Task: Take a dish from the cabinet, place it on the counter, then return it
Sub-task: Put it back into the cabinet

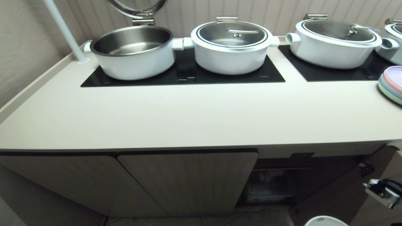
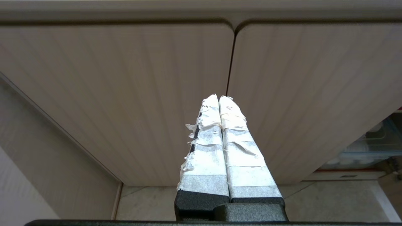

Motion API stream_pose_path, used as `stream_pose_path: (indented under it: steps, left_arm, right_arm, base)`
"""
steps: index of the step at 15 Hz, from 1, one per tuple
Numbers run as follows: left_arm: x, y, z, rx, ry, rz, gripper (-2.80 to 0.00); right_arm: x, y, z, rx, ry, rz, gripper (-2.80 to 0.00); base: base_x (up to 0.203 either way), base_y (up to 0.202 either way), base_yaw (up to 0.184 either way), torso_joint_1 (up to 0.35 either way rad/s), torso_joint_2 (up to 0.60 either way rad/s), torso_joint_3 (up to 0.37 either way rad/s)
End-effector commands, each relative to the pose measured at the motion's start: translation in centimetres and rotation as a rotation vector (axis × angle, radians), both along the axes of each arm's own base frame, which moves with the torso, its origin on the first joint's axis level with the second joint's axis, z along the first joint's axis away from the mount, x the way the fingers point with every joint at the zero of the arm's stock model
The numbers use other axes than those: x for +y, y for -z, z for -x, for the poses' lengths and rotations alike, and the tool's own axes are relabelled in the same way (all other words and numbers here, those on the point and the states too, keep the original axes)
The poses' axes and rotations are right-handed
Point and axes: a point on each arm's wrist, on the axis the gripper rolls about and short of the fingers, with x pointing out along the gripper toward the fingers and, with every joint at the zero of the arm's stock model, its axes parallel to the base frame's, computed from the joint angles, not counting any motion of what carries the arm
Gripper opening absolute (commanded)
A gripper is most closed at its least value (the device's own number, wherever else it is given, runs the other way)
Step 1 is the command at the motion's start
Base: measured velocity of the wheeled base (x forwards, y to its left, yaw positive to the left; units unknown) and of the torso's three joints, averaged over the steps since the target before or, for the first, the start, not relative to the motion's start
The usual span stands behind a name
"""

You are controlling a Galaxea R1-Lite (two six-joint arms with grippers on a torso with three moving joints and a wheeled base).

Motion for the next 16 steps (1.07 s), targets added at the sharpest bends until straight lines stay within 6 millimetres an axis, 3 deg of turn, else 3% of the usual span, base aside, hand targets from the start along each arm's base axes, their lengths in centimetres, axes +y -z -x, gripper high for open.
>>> stream_pose_path:
  steps: [1,16]
  left_arm:
    - [0.0,-0.01,0.0,-0.001,0.0,0.0,-2.8]
    - [0.0,-0.01,0.0,-0.001,0.0,0.0,-2.8]
  right_arm:
    - [0.05,0.04,-0.03,0.006,0.0,0.002,-2.8]
    - [0.08,0.02,-0.05,0.011,0.009,-0.002,-2.8]
  base:
    - [0.0,0.0,0.0,-0.161,0.36,0.188]
    - [0.0,0.0,0.0,-0.232,0.52,0.281]
